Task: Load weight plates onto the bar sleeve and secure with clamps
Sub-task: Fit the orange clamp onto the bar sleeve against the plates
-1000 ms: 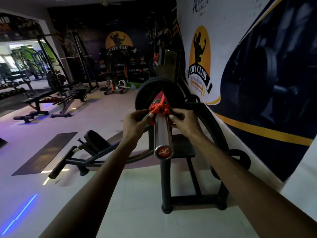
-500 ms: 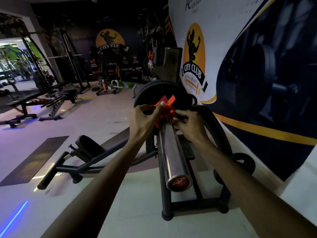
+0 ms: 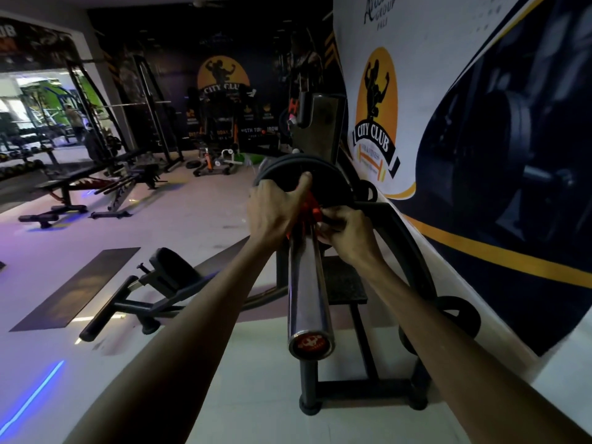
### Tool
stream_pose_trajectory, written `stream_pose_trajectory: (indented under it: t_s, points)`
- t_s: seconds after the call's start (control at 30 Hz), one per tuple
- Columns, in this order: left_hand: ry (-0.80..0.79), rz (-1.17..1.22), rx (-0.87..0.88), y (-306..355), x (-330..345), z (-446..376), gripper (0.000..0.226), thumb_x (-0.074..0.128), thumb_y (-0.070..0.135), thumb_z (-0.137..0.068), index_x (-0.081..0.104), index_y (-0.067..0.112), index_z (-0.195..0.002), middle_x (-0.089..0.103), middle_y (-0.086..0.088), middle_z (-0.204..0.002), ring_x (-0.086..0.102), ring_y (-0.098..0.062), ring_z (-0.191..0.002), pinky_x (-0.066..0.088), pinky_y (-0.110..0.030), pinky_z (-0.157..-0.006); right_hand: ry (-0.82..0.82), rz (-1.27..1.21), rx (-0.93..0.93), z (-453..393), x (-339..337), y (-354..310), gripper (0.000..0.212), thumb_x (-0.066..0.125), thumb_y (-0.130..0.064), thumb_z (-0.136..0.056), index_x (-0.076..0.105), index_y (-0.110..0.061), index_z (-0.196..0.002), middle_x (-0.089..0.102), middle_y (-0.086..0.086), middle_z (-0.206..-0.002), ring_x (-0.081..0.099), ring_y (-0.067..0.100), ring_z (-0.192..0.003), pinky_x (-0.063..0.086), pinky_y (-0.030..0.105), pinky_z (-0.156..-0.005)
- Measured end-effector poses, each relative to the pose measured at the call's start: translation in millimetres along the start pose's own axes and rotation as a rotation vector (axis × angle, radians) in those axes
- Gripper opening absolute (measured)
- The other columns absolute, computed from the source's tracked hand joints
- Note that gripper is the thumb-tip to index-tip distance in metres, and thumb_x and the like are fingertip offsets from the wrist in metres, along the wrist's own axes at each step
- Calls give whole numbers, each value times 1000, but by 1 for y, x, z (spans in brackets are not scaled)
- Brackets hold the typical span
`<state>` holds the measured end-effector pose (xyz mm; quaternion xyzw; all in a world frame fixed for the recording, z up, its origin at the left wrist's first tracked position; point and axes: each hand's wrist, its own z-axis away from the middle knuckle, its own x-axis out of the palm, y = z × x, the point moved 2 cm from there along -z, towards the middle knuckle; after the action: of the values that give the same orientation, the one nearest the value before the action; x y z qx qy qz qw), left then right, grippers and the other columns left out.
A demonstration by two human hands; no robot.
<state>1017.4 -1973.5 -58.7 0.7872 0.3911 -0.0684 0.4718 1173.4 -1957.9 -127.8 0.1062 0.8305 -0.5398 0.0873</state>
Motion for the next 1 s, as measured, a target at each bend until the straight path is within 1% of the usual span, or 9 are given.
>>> stream_pose_trajectory:
  t_s: [0.1, 0.2, 0.37, 0.43, 0.6, 0.7, 0.77, 0.9, 1.0]
  points:
    - [-41, 164, -96, -10, -9, 1, 47, 58, 60, -93, 71, 18, -75, 71, -2, -65, 69, -19, -60, 59, -40, -61, 16, 48, -87, 1, 0, -5, 35, 72, 0, -91, 69, -4, -126, 66, 6, -125, 65, 11, -105, 52, 4, -71]
    - [-97, 308, -192, -23, -11, 2, 54, 62, 66, -84, 76, 14, -74, 76, -12, -72, 74, -33, -71, 62, -55, -73, -2, -28, -81, 1, 0, -5, 39, 73, -1, -90, 68, -6, -129, 66, 6, -126, 69, 16, -107, 60, 16, -76]
    - [-103, 479, -216, -31, -11, 0, 11, 68, 40, -93, 66, 29, -91, 75, -7, -97, 75, -26, -92, 61, -53, -88, -9, -69, -61, -1, 2, -6, 43, 70, 2, -92, 65, -8, -134, 63, 4, -128, 70, 18, -108, 64, 30, -82]
    - [-112, 505, -181, -36, -11, 2, 7, 66, 37, -92, 66, 32, -97, 75, -8, -101, 75, -27, -96, 61, -53, -88, -5, -80, -58, -1, 3, -6, 42, 69, 2, -92, 65, -8, -134, 63, 3, -129, 70, 18, -108, 64, 32, -83]
    - [-111, 354, 85, -43, -10, 9, 27, 55, 34, -101, 73, 22, -117, 73, 1, -110, 71, -16, -103, 60, -48, -90, 0, -100, -44, 0, 4, -5, 42, 70, 2, -92, 66, -9, -133, 63, 3, -129, 70, 14, -104, 63, 28, -82]
    - [-86, 140, 303, -50, -11, 11, 26, 58, 19, -101, 70, 14, -124, 53, -2, -131, 59, -10, -113, 57, -35, -99, 6, -111, -45, 1, 4, -6, 41, 70, 1, -93, 66, -7, -132, 63, 4, -129, 70, 9, -100, 62, 25, -81]
    - [-192, 39, 432, -60, -10, 16, 48, 66, 5, -94, 56, 10, -141, 40, -5, -150, 53, -10, -125, 53, -29, -105, 0, -113, -45, 1, 4, -6, 41, 69, 1, -93, 66, -7, -132, 62, 4, -130, 69, 8, -100, 62, 23, -80]
    - [-360, -67, 542, -80, -13, 12, 103, 87, 9, -75, 27, 11, -159, 28, -6, -163, 46, -24, -141, 48, -42, -113, 10, -86, -53, 2, 3, -6, 41, 70, -1, -93, 66, -9, -132, 64, 1, -128, 68, 14, -110, 62, 27, -84]
    - [-279, -161, 583, -77, -2, 11, 104, 90, 18, -73, 30, 6, -157, 32, -11, -161, 42, -29, -144, 44, -44, -116, 14, -86, -65, 2, 3, -6, 40, 70, -1, -93, 66, -9, -132, 64, 1, -127, 68, 11, -108, 61, 22, -81]
